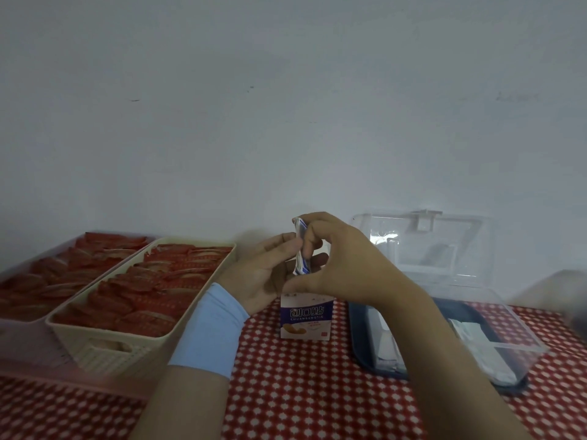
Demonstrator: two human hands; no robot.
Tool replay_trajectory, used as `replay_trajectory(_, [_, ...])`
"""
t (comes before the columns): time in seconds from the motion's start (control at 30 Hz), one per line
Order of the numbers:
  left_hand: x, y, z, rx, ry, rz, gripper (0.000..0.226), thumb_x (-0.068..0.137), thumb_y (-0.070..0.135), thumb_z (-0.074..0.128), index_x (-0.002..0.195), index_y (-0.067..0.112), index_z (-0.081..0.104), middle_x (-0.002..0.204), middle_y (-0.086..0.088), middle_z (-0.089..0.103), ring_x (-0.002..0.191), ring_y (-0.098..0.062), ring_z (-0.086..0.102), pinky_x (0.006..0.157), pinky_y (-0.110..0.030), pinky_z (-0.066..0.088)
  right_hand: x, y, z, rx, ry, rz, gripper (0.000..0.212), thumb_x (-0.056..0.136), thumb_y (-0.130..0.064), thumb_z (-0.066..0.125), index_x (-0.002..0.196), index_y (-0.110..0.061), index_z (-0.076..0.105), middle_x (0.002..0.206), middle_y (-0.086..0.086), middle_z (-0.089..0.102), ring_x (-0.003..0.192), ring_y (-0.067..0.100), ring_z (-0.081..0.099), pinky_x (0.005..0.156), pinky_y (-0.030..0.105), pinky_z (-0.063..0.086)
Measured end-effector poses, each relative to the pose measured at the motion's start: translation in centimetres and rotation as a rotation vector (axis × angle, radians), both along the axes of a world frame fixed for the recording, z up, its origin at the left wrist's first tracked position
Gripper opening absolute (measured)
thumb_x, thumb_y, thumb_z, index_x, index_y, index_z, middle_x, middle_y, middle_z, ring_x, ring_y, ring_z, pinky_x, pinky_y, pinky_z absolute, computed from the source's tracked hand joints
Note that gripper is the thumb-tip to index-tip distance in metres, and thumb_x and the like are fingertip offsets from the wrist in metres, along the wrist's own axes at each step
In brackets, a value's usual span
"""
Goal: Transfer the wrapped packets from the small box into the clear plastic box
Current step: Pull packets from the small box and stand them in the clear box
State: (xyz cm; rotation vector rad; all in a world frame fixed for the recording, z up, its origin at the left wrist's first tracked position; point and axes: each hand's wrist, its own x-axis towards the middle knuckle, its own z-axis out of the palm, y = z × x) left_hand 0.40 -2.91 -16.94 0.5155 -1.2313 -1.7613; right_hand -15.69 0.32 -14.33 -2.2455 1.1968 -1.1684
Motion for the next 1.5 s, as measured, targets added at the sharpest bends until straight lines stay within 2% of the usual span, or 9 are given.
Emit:
replay_trajectory(0.27, [0.0, 0.0, -0.2, -0.025, -0.031, 0.017, 0.040, 0.083, 0.026, 0.070, 0.113, 0.003, 0.057, 0.092, -0.015, 0.061, 0.082, -0.024, 0.064, 0.071, -0.032, 0.056, 0.0, -0.3, -0.4, -0.029, 0.109, -0.017, 0.050, 0.057, -0.039, 0.094, 0.072, -0.025, 0.048, 0.108, -0.010, 0.063, 0.095, 0.007, 0.063, 0.077, 0.031, 0.059])
replay_trajectory(0.47, [0.1, 0.5, -0.1, -0.028, -0.037, -0.012, 0.041, 0.086, 0.016, 0.057, 0.121, -0.006, 0.057, 0.097, -0.016, 0.073, 0.083, -0.026, 0.073, 0.068, -0.036, 0.061, -1.2, -0.3, 0.3, 0.109, -0.209, 0.042, 0.009, 0.093, -0.022, 0.066, 0.086, -0.017, 0.062, 0.106, -0.010, 0.070, 0.098, 0.013, 0.068, 0.089, 0.042, 0.056])
replay_trajectory(0.63, [-0.4, 1.6, 0.6, -0.019, -0.109, -0.079, 0.035, 0.083, 0.013, 0.054, 0.115, -0.001, 0.057, 0.092, -0.012, 0.076, 0.076, -0.022, 0.074, 0.064, -0.032, 0.062, -2.8, -0.2, 1.3, 0.125, -0.141, -0.021, 0.024, 0.094, -0.011, 0.065, 0.114, -0.023, 0.069, 0.103, -0.003, 0.072, 0.092, 0.016, 0.070, 0.082, 0.031, 0.059])
replay_trajectory(0.83, [-1.6, 2.2, 0.7, -0.030, -0.229, -0.133, 0.034, 0.092, 0.021, 0.061, 0.118, -0.001, 0.054, 0.096, -0.008, 0.075, 0.083, -0.020, 0.074, 0.084, -0.038, 0.059, -5.3, 1.4, 2.6, 0.219, -0.012, -0.027, 0.009, 0.093, -0.015, 0.070, 0.088, -0.014, 0.076, 0.084, -0.003, 0.077, 0.079, 0.007, 0.068, 0.077, 0.027, 0.056])
replay_trajectory(0.93, [-3.2, 3.3, 1.2, -0.045, -0.244, -0.131, 0.033, 0.084, 0.020, 0.056, 0.112, 0.002, 0.057, 0.096, -0.007, 0.076, 0.080, -0.019, 0.074, 0.072, -0.032, 0.063, -6.6, 2.5, 3.3, 0.221, -0.023, -0.056, 0.010, 0.091, -0.012, 0.072, 0.082, -0.014, 0.076, 0.085, -0.004, 0.077, 0.076, 0.002, 0.067, 0.070, 0.018, 0.054])
replay_trajectory(1.03, [-5.1, 4.4, 1.5, -0.038, -0.227, -0.117, 0.027, 0.090, 0.017, 0.053, 0.111, 0.001, 0.059, 0.098, -0.011, 0.076, 0.081, -0.022, 0.075, 0.065, -0.030, 0.061, -8.3, 3.4, 3.7, 0.230, -0.029, -0.124, 0.005, 0.088, -0.012, 0.075, 0.087, -0.009, 0.079, 0.077, -0.011, 0.076, 0.072, 0.001, 0.065, 0.071, 0.024, 0.055])
replay_trajectory(1.2, [-7.9, 4.9, 1.6, -0.177, -0.445, 0.126, 0.012, 0.096, 0.014, 0.061, 0.100, 0.006, 0.069, 0.094, -0.014, 0.076, 0.086, -0.026, 0.074, 0.078, -0.037, 0.058, -11.1, 4.6, 4.3, 0.239, -0.049, -0.262, 0.004, 0.084, -0.011, 0.077, 0.085, -0.014, 0.080, 0.072, 0.004, 0.074, 0.064, 0.012, 0.059, 0.069, 0.036, 0.053])
replay_trajectory(1.3, [-9.7, 5.5, 2.2, -0.337, -0.607, 0.294, 0.002, 0.086, 0.011, 0.075, 0.086, 0.011, 0.072, 0.078, -0.005, 0.077, 0.070, -0.017, 0.071, 0.068, -0.028, 0.057, -12.5, 5.2, 4.3, 0.243, -0.039, -0.321, 0.007, 0.084, -0.010, 0.075, 0.083, -0.016, 0.078, 0.076, 0.011, 0.074, 0.063, 0.013, 0.060, 0.070, 0.038, 0.055])
replay_trajectory(1.5, [-13.9, 6.8, 3.2, -0.377, -0.628, 0.362, 0.003, 0.083, 0.005, 0.076, 0.084, 0.007, 0.074, 0.077, -0.010, 0.076, 0.065, -0.021, 0.071, 0.057, -0.027, 0.059, -15.6, 6.4, 4.9, 0.334, -0.019, -0.366, 0.010, 0.093, -0.007, 0.065, 0.089, -0.011, 0.073, 0.077, 0.004, 0.073, 0.064, 0.009, 0.067, 0.055, 0.023, 0.056])
